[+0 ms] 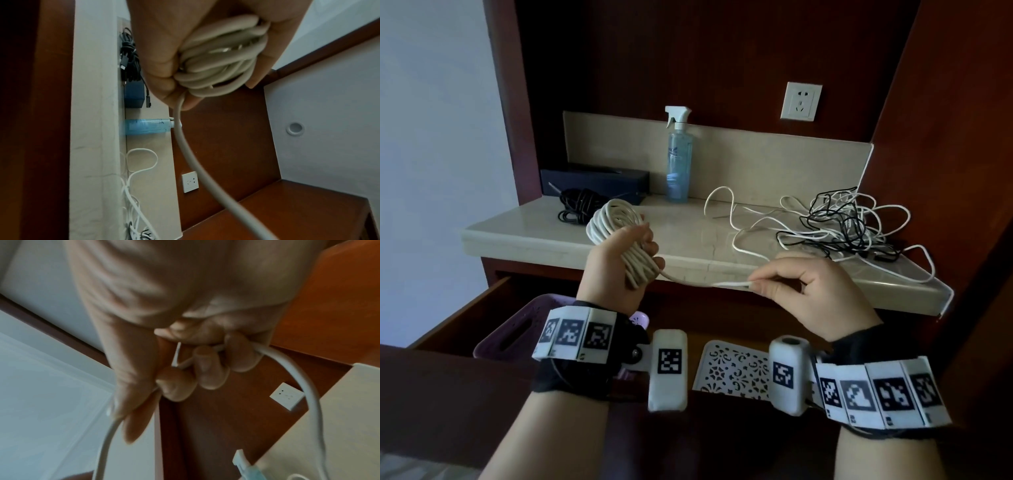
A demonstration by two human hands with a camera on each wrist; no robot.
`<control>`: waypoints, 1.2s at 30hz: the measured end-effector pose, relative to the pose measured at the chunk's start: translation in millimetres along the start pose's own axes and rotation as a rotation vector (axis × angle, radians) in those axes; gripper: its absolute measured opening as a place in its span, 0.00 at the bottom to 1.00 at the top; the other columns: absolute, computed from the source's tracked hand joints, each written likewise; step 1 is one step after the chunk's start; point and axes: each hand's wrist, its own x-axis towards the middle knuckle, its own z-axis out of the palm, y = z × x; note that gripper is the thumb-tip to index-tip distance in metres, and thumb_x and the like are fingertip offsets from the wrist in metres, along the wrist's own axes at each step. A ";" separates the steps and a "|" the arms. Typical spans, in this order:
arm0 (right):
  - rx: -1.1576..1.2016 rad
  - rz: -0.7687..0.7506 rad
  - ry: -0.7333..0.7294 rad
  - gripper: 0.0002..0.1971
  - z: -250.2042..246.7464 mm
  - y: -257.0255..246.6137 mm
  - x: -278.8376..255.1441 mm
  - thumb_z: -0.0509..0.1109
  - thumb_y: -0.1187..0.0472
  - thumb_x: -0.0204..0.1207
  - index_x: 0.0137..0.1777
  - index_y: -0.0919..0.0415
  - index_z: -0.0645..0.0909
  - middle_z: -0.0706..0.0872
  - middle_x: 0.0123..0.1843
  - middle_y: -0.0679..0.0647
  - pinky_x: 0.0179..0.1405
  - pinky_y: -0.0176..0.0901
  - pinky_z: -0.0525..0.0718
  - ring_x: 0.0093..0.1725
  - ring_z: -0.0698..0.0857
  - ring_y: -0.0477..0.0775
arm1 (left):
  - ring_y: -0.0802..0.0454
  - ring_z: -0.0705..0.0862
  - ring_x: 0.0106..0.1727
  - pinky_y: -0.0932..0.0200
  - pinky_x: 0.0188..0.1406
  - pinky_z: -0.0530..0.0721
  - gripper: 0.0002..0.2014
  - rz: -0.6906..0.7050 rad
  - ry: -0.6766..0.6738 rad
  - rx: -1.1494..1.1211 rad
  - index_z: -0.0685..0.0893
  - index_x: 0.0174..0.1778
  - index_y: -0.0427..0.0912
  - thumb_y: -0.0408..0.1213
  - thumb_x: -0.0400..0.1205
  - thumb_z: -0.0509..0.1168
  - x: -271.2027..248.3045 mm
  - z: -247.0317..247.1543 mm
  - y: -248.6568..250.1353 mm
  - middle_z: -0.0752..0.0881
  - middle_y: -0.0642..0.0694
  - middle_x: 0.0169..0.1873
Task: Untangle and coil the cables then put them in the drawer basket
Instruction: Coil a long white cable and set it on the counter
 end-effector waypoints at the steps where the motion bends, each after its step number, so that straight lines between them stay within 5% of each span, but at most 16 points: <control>1: 0.018 -0.045 0.005 0.07 0.9 -4.7 1.4 0.73 0.48 0.69 0.42 0.47 0.89 0.83 0.33 0.37 0.39 0.31 0.75 0.39 0.80 0.41 | 0.58 0.75 0.28 0.64 0.27 0.75 0.06 -0.002 0.016 0.043 0.75 0.37 0.43 0.35 0.77 0.67 0.3 -0.8 -0.5 0.75 0.49 0.31; 4: 0.054 -0.135 0.019 0.14 3.8 -18.8 8.6 0.67 0.43 0.69 0.43 0.49 0.89 0.80 0.32 0.39 0.36 0.28 0.72 0.35 0.78 0.40 | 0.56 0.77 0.29 0.60 0.31 0.76 0.12 -0.007 -0.013 0.211 0.78 0.37 0.44 0.44 0.70 0.74 0.1 -4.4 -2.4 0.78 0.49 0.31; 7: 0.063 -0.195 0.021 0.13 6.5 -31.3 16.3 0.66 0.46 0.71 0.45 0.50 0.89 0.79 0.31 0.42 0.34 0.31 0.72 0.34 0.77 0.42 | 0.52 0.78 0.32 0.55 0.35 0.78 0.20 -0.033 -0.117 0.438 0.79 0.42 0.40 0.53 0.67 0.69 -6.5 -2.5 -5.9 0.80 0.46 0.32; 10: 0.094 -0.185 0.040 0.14 10.1 -35.9 24.0 0.66 0.45 0.71 0.46 0.51 0.89 0.79 0.31 0.41 0.34 0.34 0.74 0.33 0.77 0.42 | 0.53 0.81 0.27 0.61 0.27 0.81 0.32 -0.053 -0.262 0.639 0.79 0.44 0.34 0.65 0.68 0.67 -14.9 -0.1 -10.7 0.80 0.42 0.31; 13: 0.059 -0.163 0.062 0.14 13.2 -35.0 30.7 0.66 0.44 0.71 0.45 0.50 0.89 0.80 0.31 0.39 0.36 0.36 0.75 0.35 0.78 0.41 | 0.55 0.83 0.33 0.59 0.33 0.81 0.44 -0.028 -0.388 0.760 0.81 0.48 0.42 0.77 0.51 0.69 -15.3 -1.6 -13.2 0.84 0.49 0.31; 15: 0.044 -0.153 0.079 0.12 13.8 -35.0 35.5 0.69 0.46 0.71 0.44 0.51 0.89 0.81 0.32 0.36 0.38 0.35 0.76 0.37 0.79 0.38 | 0.57 0.83 0.37 0.61 0.36 0.80 0.40 -0.058 -0.480 0.776 0.80 0.50 0.47 0.72 0.50 0.76 -16.9 -0.5 -12.8 0.85 0.53 0.32; 19: 0.017 -0.198 0.106 0.07 10.8 -39.3 47.4 0.70 0.52 0.71 0.43 0.51 0.89 0.80 0.31 0.36 0.40 0.24 0.72 0.35 0.78 0.35 | 0.54 0.82 0.31 0.63 0.30 0.81 0.18 -0.109 -0.483 0.774 0.81 0.44 0.43 0.38 0.63 0.80 -21.9 11.0 -8.9 0.83 0.49 0.27; 24: 0.031 -0.199 0.089 0.05 10.1 -41.2 56.4 0.72 0.56 0.71 0.43 0.52 0.90 0.86 0.36 0.45 0.41 0.43 0.81 0.40 0.82 0.45 | 0.47 0.84 0.34 0.52 0.38 0.84 0.17 -0.057 -0.370 0.789 0.80 0.44 0.34 0.37 0.61 0.68 -19.6 17.9 -10.4 0.83 0.39 0.34; 27: 0.079 -0.197 0.088 0.05 10.7 -38.2 55.7 0.72 0.54 0.71 0.44 0.50 0.89 0.86 0.36 0.40 0.43 0.34 0.80 0.41 0.83 0.40 | 0.38 0.83 0.41 0.43 0.47 0.83 0.23 -0.049 -0.346 0.769 0.82 0.43 0.35 0.42 0.54 0.71 -17.9 17.5 -13.1 0.83 0.33 0.38; 30: 0.091 -0.161 0.045 0.02 7.2 -30.8 56.3 0.73 0.56 0.73 0.44 0.47 0.86 0.86 0.38 0.40 0.44 0.31 0.79 0.41 0.83 0.40 | 0.38 0.80 0.38 0.44 0.41 0.82 0.21 -0.084 -0.349 0.638 0.82 0.43 0.33 0.36 0.54 0.69 -16.0 17.1 -14.5 0.82 0.35 0.35; 33: -0.071 0.012 -0.098 0.02 -9.2 -15.8 61.7 0.70 0.55 0.75 0.46 0.48 0.84 0.84 0.39 0.40 0.41 0.38 0.78 0.39 0.82 0.42 | 0.48 0.81 0.34 0.55 0.30 0.86 0.17 -0.142 -0.335 0.415 0.79 0.45 0.31 0.26 0.60 0.59 -10.6 23.2 -3.9 0.82 0.40 0.34; 36: -0.405 0.275 -0.208 0.10 -28.1 17.9 81.4 0.64 0.49 0.78 0.48 0.51 0.84 0.84 0.47 0.50 0.41 0.40 0.73 0.44 0.80 0.49 | 0.50 0.83 0.32 0.53 0.31 0.86 0.18 -0.146 -0.330 0.347 0.79 0.46 0.33 0.26 0.60 0.56 4.2 31.6 6.2 0.82 0.42 0.34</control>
